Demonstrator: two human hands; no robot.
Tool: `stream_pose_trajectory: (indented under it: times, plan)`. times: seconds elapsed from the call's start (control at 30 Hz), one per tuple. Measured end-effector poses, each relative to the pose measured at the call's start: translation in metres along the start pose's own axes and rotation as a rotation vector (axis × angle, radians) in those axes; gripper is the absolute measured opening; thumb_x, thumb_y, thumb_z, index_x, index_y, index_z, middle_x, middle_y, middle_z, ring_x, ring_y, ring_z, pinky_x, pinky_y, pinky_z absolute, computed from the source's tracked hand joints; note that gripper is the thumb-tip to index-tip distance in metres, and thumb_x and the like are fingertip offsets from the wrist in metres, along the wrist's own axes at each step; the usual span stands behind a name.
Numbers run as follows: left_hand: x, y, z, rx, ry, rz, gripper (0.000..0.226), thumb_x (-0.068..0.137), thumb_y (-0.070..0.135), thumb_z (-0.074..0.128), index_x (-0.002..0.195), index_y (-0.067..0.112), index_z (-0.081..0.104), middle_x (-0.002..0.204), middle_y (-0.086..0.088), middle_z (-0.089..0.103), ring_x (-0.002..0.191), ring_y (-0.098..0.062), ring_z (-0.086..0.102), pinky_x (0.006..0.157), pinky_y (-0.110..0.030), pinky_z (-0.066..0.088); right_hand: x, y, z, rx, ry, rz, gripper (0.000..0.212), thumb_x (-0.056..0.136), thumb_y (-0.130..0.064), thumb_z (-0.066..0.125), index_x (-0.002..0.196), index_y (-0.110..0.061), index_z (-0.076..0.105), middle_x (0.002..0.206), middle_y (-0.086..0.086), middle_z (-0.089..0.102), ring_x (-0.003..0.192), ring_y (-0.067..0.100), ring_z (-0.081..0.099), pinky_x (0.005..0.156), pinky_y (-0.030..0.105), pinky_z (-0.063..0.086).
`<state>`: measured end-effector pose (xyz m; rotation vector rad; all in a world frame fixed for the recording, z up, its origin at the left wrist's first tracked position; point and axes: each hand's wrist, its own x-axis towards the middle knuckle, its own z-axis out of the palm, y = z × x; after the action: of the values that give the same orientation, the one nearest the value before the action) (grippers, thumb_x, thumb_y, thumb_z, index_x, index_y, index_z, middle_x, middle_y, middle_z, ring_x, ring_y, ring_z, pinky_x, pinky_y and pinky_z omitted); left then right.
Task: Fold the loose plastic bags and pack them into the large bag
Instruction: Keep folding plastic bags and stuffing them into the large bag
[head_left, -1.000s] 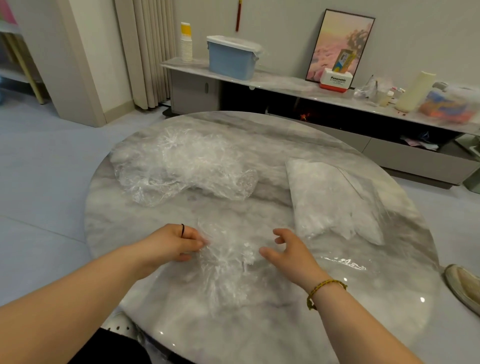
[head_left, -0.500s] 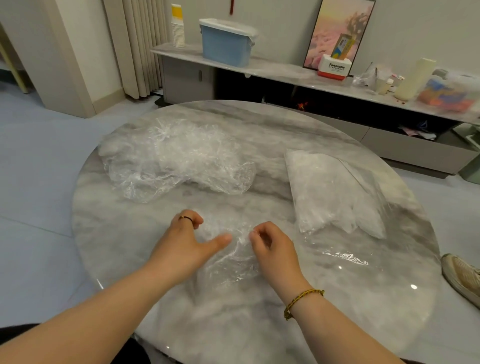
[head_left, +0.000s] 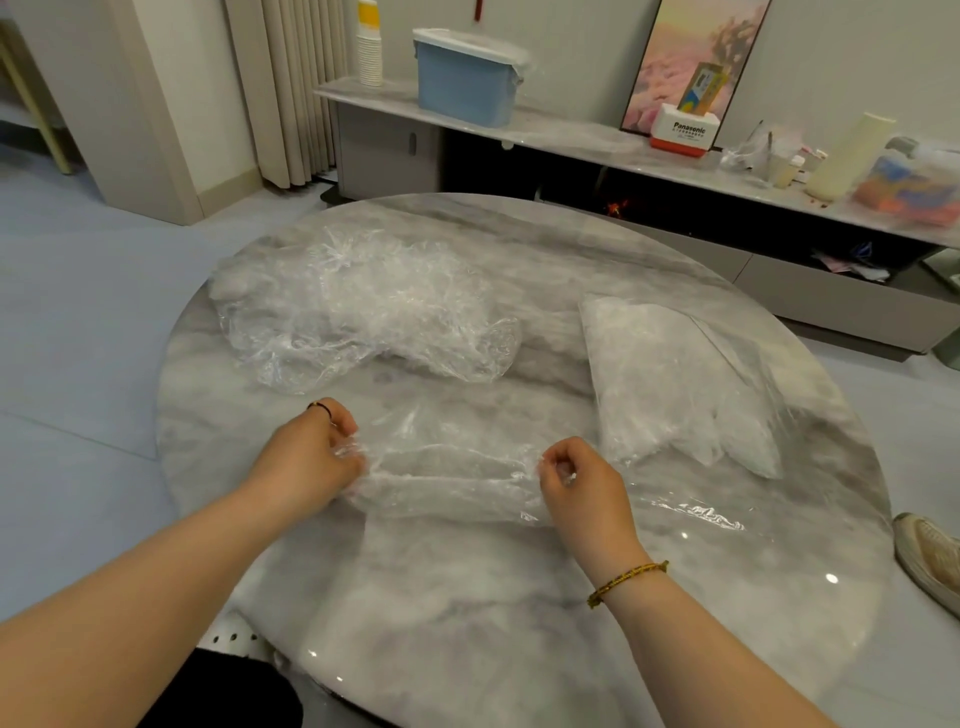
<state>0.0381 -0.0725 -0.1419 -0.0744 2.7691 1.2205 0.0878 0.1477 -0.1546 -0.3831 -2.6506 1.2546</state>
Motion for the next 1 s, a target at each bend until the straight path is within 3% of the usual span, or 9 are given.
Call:
stream_pose_trajectory:
  times: [0.1, 0.2, 0.33, 0.47, 0.57, 0.63, 0.7, 0.83, 1.0]
  plan:
    - [-0.002, -0.005, -0.004, 0.129, -0.063, -0.018, 0.027, 0.082, 0.013, 0.065, 0.097, 0.013, 0.043, 0.095, -0.001, 0.051, 0.078, -0.018, 0.048, 0.065, -0.024, 0.031, -0.003, 0.005, 0.004, -0.175, -0.074, -0.056, 0.008, 0.094, -0.012, 0.047, 0.1, -0.012, 0.053, 0.08, -0.004, 0.048, 0.074, 0.015, 0.047, 0.055, 0.018, 0.031]
    - [-0.007, -0.006, -0.006, 0.336, -0.017, 0.037, 0.039, 0.083, 0.019, 0.066, 0.116, 0.012, 0.045, 0.121, -0.003, 0.044, 0.099, -0.022, 0.05, 0.08, -0.029, 0.039, -0.007, 0.005, 0.006, -0.409, -0.102, -0.148, 0.032, 0.093, -0.013, 0.05, 0.124, -0.009, 0.047, 0.112, 0.002, 0.048, 0.097, 0.021, 0.052, 0.077, 0.02, 0.039]
    - [-0.011, -0.004, -0.002, 0.398, 0.255, 0.581, 0.015, 0.073, -0.002, 0.062, 0.085, 0.006, 0.063, 0.091, -0.011, 0.061, 0.088, -0.024, 0.054, 0.076, -0.025, 0.036, -0.013, -0.001, 0.007, -0.404, 0.132, -0.517, 0.015, 0.073, -0.018, 0.051, 0.081, -0.009, 0.06, 0.079, 0.004, 0.061, 0.075, 0.015, 0.056, 0.068, 0.018, 0.045]
    - [-0.013, -0.01, 0.018, 0.453, 0.043, 0.967, 0.032, 0.068, 0.008, 0.035, 0.061, 0.019, 0.064, 0.075, 0.002, 0.067, 0.09, -0.012, 0.049, 0.089, -0.018, 0.03, -0.024, -0.006, 0.008, -0.343, -0.181, -0.587, 0.023, 0.074, -0.028, 0.041, 0.074, -0.013, 0.059, 0.068, -0.003, 0.058, 0.065, 0.009, 0.051, 0.061, 0.018, 0.039]
    - [-0.011, -0.016, 0.025, 0.672, -0.193, 0.87, 0.044, 0.075, 0.036, 0.032, 0.093, 0.023, 0.07, 0.112, 0.002, 0.067, 0.117, -0.018, 0.054, 0.103, -0.021, 0.023, -0.029, -0.002, 0.01, -0.417, -0.406, -0.541, 0.06, 0.069, -0.052, 0.028, 0.1, -0.012, 0.06, 0.096, 0.001, 0.06, 0.088, 0.016, 0.056, 0.074, 0.021, 0.041]
    - [-0.006, -0.019, 0.02, 0.673, -0.316, 0.659, 0.101, 0.06, 0.082, 0.01, 0.136, 0.024, 0.042, 0.148, 0.01, 0.026, 0.139, -0.012, 0.025, 0.109, -0.016, 0.004, -0.028, 0.003, 0.009, -0.483, -0.463, -0.554, 0.076, 0.063, -0.061, 0.024, 0.115, -0.015, 0.054, 0.113, -0.002, 0.054, 0.105, 0.013, 0.047, 0.082, 0.015, 0.033]
    - [-0.003, -0.028, 0.016, 0.651, -0.412, 0.481, 0.141, 0.026, 0.097, -0.013, 0.147, 0.03, 0.011, 0.152, 0.016, -0.003, 0.143, -0.006, -0.001, 0.108, -0.015, -0.003, -0.026, 0.006, 0.008, -0.487, -0.503, -0.545, 0.073, 0.069, -0.06, 0.035, 0.125, -0.016, 0.048, 0.124, -0.002, 0.048, 0.115, 0.012, 0.041, 0.088, 0.01, 0.024]
    - [0.0, -0.032, 0.009, 0.622, -0.499, 0.447, 0.148, 0.015, 0.1, -0.001, 0.146, 0.032, -0.005, 0.153, 0.013, -0.012, 0.142, -0.005, -0.008, 0.104, -0.013, -0.005, -0.02, 0.01, 0.004, -0.48, -0.509, -0.496, 0.051, 0.085, -0.029, 0.053, 0.132, -0.012, 0.043, 0.132, 0.001, 0.042, 0.124, 0.016, 0.034, 0.092, 0.006, 0.018]
    - [-0.002, -0.028, 0.01, 0.614, -0.477, 0.495, 0.128, 0.034, 0.094, 0.027, 0.146, 0.035, 0.004, 0.149, 0.022, -0.01, 0.142, -0.004, 0.003, 0.104, -0.01, 0.003, -0.01, 0.013, -0.002, -0.528, -0.352, -0.366, 0.037, 0.087, 0.001, 0.043, 0.122, -0.006, 0.052, 0.123, 0.006, 0.052, 0.117, 0.02, 0.043, 0.088, 0.018, 0.033]
